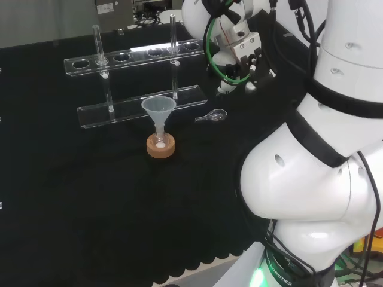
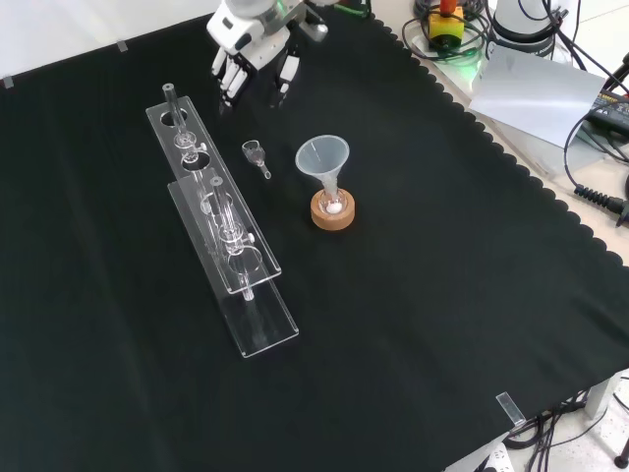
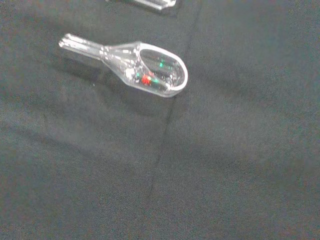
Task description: Remove the funnel from the round-bottom flask.
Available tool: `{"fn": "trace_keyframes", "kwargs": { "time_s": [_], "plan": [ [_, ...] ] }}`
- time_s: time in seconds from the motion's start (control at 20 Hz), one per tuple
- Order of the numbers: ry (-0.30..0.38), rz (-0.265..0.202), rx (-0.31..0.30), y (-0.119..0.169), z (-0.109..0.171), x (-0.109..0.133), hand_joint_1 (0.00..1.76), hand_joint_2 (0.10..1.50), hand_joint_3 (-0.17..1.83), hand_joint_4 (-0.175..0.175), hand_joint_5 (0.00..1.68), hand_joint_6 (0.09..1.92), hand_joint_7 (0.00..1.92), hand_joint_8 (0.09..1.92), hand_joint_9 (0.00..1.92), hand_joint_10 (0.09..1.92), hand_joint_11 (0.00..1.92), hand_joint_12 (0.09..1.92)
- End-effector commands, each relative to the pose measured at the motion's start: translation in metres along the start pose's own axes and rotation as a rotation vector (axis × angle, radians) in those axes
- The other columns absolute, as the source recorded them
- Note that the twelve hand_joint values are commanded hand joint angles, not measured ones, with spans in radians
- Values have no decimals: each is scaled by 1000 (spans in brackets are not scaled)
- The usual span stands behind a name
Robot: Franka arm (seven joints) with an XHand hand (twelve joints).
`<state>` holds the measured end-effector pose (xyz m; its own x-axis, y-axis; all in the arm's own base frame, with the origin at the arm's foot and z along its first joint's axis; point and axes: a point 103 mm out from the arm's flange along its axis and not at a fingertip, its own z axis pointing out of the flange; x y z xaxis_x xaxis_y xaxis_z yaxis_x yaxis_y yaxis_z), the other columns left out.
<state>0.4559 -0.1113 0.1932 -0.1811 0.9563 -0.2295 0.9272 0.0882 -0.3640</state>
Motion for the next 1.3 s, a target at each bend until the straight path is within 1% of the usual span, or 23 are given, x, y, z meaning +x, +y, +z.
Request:
{"fn": "trace_keyframes", "kwargs": {
  "time_s": [0.05,0.2,0.3,0.35,0.45,0.55,0.7,0.8,0.85,1.05,1.3],
  "plan": [
    [5,15,-37,-38,-25,15,879,1025,-175,-38,417,178,447,644,938,87,524,1221],
    [5,8,-49,-48,-34,20,874,1026,-175,-38,419,173,453,644,938,87,522,1223],
    [0,-6,-56,-55,-41,27,862,1028,-175,-38,415,165,453,641,937,87,518,1226],
    [-14,-15,-56,-58,-45,36,855,1028,-175,-38,408,159,450,639,937,87,516,1227],
    [15,-26,-62,-64,-50,40,817,1026,-175,-38,368,123,422,627,918,87,493,1247],
    [28,-42,-61,-68,-53,44,788,1022,-175,-37,343,100,400,620,904,87,479,1257],
    [28,-73,-53,-73,-59,54,756,1015,-175,-35,326,87,382,616,892,87,472,1266],
    [37,-95,-53,-76,-64,63,699,1006,-175,-33,316,87,374,616,892,87,468,1272],
    [39,-109,-36,-76,-66,67,660,998,-175,-32,311,87,375,618,898,87,466,1275],
    [35,-160,-9,-76,-74,88,526,959,-175,-27,299,87,373,625,901,87,453,1287],
    [33,-217,27,-71,-81,110,469,930,-175,-24,292,87,355,625,880,87,452,1300]
  ]
}}
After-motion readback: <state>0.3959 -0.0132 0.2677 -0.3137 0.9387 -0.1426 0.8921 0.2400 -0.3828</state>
